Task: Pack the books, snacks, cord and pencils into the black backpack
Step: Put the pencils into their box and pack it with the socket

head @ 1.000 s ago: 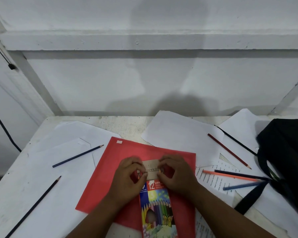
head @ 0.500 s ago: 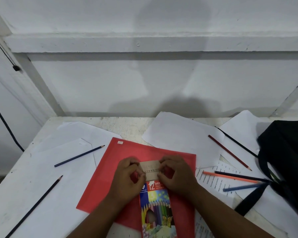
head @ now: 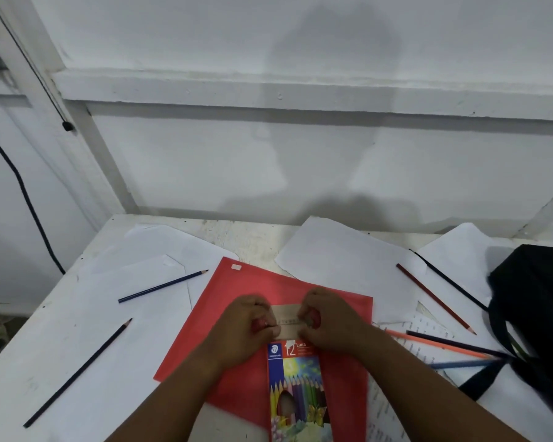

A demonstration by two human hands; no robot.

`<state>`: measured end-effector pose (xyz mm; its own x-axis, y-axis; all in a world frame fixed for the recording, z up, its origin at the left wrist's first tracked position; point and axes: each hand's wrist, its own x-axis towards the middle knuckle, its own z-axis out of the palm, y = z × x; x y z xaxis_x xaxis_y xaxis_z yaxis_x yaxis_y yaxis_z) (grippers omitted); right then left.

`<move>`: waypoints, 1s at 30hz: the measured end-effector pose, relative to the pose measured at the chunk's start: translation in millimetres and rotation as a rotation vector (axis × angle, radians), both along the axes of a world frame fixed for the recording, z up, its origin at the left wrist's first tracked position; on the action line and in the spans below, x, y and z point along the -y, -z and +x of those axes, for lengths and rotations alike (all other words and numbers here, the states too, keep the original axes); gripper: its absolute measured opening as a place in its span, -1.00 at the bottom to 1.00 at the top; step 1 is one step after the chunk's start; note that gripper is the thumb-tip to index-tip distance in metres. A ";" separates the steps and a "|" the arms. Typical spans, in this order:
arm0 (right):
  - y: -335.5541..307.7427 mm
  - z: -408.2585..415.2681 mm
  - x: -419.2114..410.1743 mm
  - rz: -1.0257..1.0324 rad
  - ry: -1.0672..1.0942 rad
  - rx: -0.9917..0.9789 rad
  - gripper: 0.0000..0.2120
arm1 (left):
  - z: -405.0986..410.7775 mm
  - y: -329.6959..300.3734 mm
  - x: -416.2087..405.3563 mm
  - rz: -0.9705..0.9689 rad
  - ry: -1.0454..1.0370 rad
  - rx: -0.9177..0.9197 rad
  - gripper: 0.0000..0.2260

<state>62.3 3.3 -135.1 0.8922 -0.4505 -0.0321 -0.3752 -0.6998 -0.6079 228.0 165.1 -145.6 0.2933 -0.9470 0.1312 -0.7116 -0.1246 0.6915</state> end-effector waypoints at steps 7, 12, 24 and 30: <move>-19.8 32.8 -28.2 -0.357 0.185 -0.094 -0.80 | 37.3 -7.0 -71.3 -0.305 -0.349 0.140 -0.85; -13.4 70.0 -65.4 -0.319 0.196 0.025 -0.78 | 101.3 -0.1 -147.0 -0.091 -0.667 0.305 -0.66; -12.6 189.0 -128.2 -0.120 0.049 -0.097 -0.48 | 161.1 6.1 -204.7 0.178 -0.738 0.033 -0.61; 11.4 214.6 -118.9 -0.265 0.119 -0.217 -0.57 | 191.2 16.8 -213.9 0.212 -0.641 0.056 -0.68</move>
<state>276.9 122.2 -146.5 0.8184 -0.5686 -0.0834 -0.5637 -0.7662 -0.3085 419.3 379.0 -162.5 0.8037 -0.5950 -0.0067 -0.4859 -0.6628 0.5697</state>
